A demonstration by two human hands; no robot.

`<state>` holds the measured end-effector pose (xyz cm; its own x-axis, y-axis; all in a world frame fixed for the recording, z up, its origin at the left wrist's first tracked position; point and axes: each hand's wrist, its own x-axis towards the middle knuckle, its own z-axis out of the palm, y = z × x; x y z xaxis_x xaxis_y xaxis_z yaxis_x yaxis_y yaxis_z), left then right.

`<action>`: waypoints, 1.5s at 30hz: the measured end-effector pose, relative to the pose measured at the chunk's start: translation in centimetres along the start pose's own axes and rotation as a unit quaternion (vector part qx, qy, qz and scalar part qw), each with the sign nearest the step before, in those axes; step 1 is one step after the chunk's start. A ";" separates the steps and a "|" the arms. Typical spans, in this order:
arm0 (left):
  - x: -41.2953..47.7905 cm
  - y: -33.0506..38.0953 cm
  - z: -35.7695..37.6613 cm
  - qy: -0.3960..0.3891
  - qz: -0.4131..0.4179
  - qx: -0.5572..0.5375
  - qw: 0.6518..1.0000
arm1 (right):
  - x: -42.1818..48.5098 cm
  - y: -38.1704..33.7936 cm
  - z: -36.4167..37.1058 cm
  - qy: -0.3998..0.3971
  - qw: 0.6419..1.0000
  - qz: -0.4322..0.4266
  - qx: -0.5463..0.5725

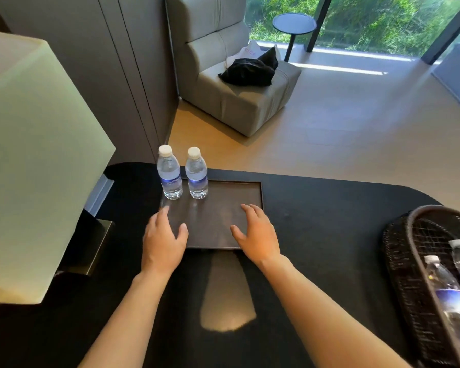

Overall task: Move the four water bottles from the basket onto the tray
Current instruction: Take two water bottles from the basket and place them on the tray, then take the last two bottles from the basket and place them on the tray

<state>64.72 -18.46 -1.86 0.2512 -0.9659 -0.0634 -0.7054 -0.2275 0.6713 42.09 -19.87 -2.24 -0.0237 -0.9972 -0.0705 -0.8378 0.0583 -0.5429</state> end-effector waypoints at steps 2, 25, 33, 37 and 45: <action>-4.0 0.4 1.1 -0.032 0.010 0.040 0.999 | -3.6 1.9 -1.4 -0.005 1.000 0.008 -0.016; -39.1 23.2 16.1 -0.206 0.253 0.120 0.938 | -38.7 27.9 -22.8 0.106 0.975 0.196 -0.010; -39.6 31.7 22.5 -0.224 0.288 0.100 0.925 | -37.8 34.7 -29.4 0.130 0.965 0.228 -0.005; -37.6 35.1 27.1 -0.239 0.282 0.069 0.927 | -34.4 38.6 -31.6 0.111 0.967 0.230 -0.010; -32.2 40.3 37.4 -0.275 0.194 0.063 0.940 | -22.9 46.3 -34.3 0.037 0.969 0.239 -0.059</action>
<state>3.43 -1.18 -0.44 -0.3965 -0.8895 -0.2273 -0.7555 0.1754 0.6313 -14.83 4.10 2.96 -0.4595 -0.8584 -0.2283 -0.7777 0.5129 -0.3634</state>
